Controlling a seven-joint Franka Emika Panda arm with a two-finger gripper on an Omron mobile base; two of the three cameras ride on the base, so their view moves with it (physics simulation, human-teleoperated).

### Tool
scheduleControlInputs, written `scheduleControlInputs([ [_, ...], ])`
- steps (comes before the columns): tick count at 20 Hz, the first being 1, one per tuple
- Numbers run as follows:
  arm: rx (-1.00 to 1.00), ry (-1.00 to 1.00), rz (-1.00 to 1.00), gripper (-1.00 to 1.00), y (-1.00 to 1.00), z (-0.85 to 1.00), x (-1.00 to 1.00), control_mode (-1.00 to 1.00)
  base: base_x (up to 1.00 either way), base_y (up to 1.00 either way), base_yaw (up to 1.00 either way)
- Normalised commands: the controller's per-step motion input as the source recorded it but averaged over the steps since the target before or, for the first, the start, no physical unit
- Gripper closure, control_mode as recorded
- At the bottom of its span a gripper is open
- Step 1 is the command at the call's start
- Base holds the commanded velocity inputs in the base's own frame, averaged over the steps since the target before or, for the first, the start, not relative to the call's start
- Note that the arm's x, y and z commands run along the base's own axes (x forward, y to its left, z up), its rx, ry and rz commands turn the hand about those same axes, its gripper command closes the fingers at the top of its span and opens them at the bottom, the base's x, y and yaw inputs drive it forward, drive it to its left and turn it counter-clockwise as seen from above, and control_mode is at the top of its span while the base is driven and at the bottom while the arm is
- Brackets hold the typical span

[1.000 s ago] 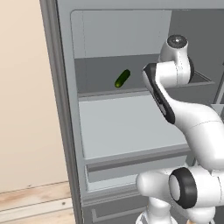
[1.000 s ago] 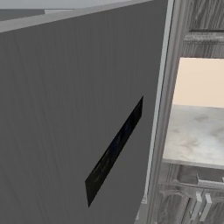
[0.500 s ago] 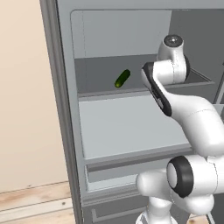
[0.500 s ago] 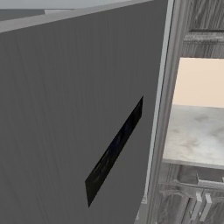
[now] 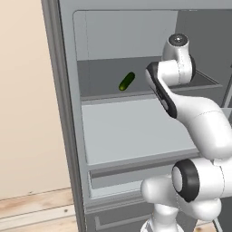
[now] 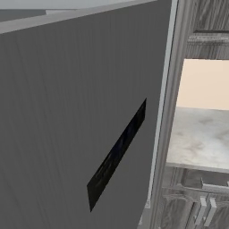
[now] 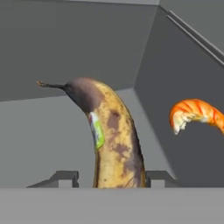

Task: Open the fridge, remove the banana, cucumber, and shrimp, and place them on any counter.

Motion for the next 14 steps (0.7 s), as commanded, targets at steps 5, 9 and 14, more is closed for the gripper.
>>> scheduleControlInputs([
  [5, 0.0, 0.0, 0.0, 1.0, -0.02, -0.06, 0.0, -1.0, 0.0, 0.0, 0.0],
  [9, 0.0, -0.02, 0.0, 1.0, 0.14, -0.02, -0.35, -1.0, 0.0, 0.0, 0.0],
  [14, -0.01, -0.11, 0.04, 1.0, 0.32, -0.11, -1.0, -1.0, 0.0, 0.0, 0.0],
])
